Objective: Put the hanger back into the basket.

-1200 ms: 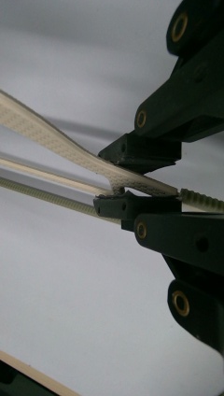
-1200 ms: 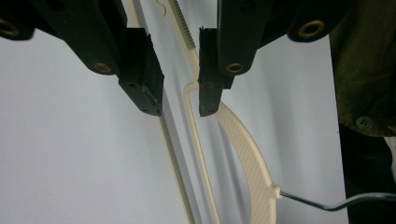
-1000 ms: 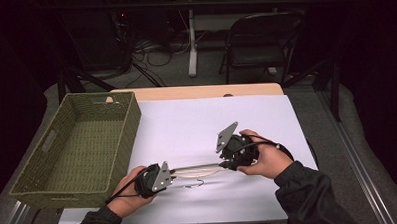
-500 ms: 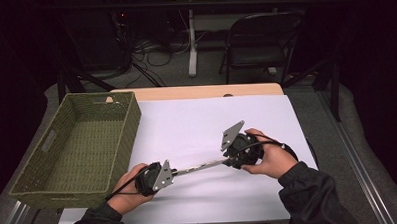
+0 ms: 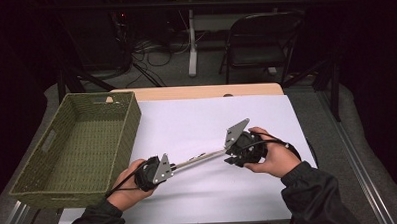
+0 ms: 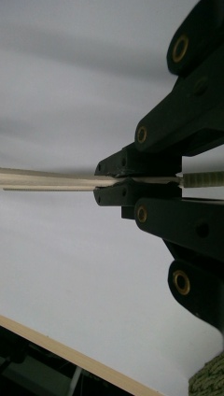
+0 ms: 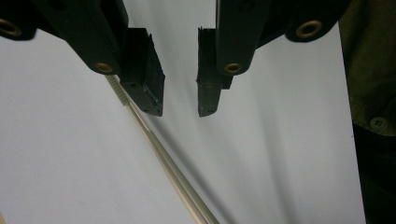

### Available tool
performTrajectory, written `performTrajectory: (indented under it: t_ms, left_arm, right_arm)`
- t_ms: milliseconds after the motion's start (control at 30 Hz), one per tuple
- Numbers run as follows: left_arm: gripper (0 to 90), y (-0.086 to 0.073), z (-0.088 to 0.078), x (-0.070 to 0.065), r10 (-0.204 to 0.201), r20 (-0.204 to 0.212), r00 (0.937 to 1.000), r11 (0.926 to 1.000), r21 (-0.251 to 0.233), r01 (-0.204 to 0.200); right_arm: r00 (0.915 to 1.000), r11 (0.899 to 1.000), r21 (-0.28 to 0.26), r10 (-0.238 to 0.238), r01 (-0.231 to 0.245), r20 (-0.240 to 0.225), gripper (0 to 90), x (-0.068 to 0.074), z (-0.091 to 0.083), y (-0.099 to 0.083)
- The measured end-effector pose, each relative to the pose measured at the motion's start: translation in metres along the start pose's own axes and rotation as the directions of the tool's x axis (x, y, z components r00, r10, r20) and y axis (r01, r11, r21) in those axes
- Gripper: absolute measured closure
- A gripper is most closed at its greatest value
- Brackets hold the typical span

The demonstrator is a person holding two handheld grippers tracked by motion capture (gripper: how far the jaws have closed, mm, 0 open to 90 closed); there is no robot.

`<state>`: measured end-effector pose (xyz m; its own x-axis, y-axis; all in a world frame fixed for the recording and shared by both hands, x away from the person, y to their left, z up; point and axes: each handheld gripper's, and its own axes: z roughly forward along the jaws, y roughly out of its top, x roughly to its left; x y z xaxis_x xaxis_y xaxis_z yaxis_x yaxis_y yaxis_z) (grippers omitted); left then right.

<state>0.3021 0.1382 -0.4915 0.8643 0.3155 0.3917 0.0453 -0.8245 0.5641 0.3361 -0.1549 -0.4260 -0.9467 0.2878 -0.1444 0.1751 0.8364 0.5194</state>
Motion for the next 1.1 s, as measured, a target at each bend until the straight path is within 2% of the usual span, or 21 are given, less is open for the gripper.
performTrajectory:
  t_ms: [233, 267, 367, 400, 433, 600, 633, 700, 733, 767, 900, 967, 1100]
  left_arm:
    - [87.0, 0.003, -0.004, 0.004, -0.053, 0.008, 0.9986, 0.9986, -0.001, 0.053]
    - [87.0, 0.004, -0.005, 0.006, -0.078, 0.012, 0.9969, 0.997, -0.001, 0.078]
    - [87.0, 0.006, -0.007, 0.01, -0.103, 0.016, 0.9946, 0.9947, 0.001, 0.103]
    - [87.1, 0.007, -0.009, 0.011, -0.114, 0.016, 0.9933, 0.9934, -0.002, 0.114]
    - [87.0, 0.009, -0.01, 0.012, -0.123, 0.014, 0.9922, 0.9923, -0.004, 0.124]
    - [87.0, 0.016, -0.023, 0.02, -0.175, 0.021, 0.9844, 0.9845, -0.012, 0.175]
    - [87.0, 0.018, -0.025, 0.022, -0.188, 0.02, 0.982, 0.982, -0.018, 0.188]
    - [87.0, 0.021, -0.03, 0.025, -0.212, 0.031, 0.9767, 0.9769, -0.019, 0.213]
    - [87.1, 0.022, -0.032, 0.027, -0.219, 0.036, 0.9752, 0.9755, -0.019, 0.219]
    - [87.0, 0.023, -0.034, 0.028, -0.225, 0.036, 0.9737, 0.974, -0.018, 0.226]
    - [87.1, 0.027, -0.039, 0.032, -0.234, 0.032, 0.9717, 0.9722, -0.003, 0.234]
    - [87.1, 0.028, -0.043, 0.036, -0.251, 0.037, 0.9672, 0.9679, 0.006, 0.251]
    - [87.0, 0.029, -0.053, 0.039, -0.265, 0.041, 0.9633, 0.9641, 0.004, 0.265]
  right_arm:
    - [0.9999, 1.0, 0.006, 0.015, -0.015, 0.006, 70.0, 0.0, -0.002, -0.006]
    - [0.9999, 1.0, 0.0, 0.013, -0.013, 0.01, 69.9, -0.001, -0.002, -0.007]
    - [0.9996, 1.0, -0.003, 0.025, -0.025, 0.012, 69.2, 0.0, -0.004, -0.01]
    - [0.9998, 1.0, -0.008, 0.015, -0.015, 0.014, 69.0, -0.001, -0.005, -0.011]
    - [0.9997, 1.0, 0.002, 0.02, -0.02, 0.016, 68.6, -0.001, -0.007, -0.011]
    - [0.9995, 0.999, -0.02, 0.026, -0.026, 0.02, 68.4, -0.002, -0.009, -0.016]
    - [0.9993, 1.0, -0.007, 0.03, -0.03, 0.024, 68.4, -0.002, -0.011, -0.017]
    - [0.9993, 0.999, -0.022, 0.03, -0.03, 0.022, 68.2, -0.002, -0.011, -0.018]
    - [0.9993, 0.999, -0.002, 0.036, -0.036, 0.015, 68.2, -0.002, -0.013, -0.018]
    - [0.9992, 0.999, -0.024, 0.031, -0.031, 0.024, 68.3, -0.002, -0.012, -0.019]
    - [0.9991, 0.999, -0.025, 0.034, -0.033, 0.028, 68.1, -0.002, -0.014, -0.02]
    - [0.9989, 0.999, -0.028, 0.039, -0.038, 0.024, 68.1, -0.002, -0.014, -0.021]
    - [0.9989, 0.999, -0.017, 0.04, -0.04, 0.026, 68.1, -0.003, -0.015, -0.022]
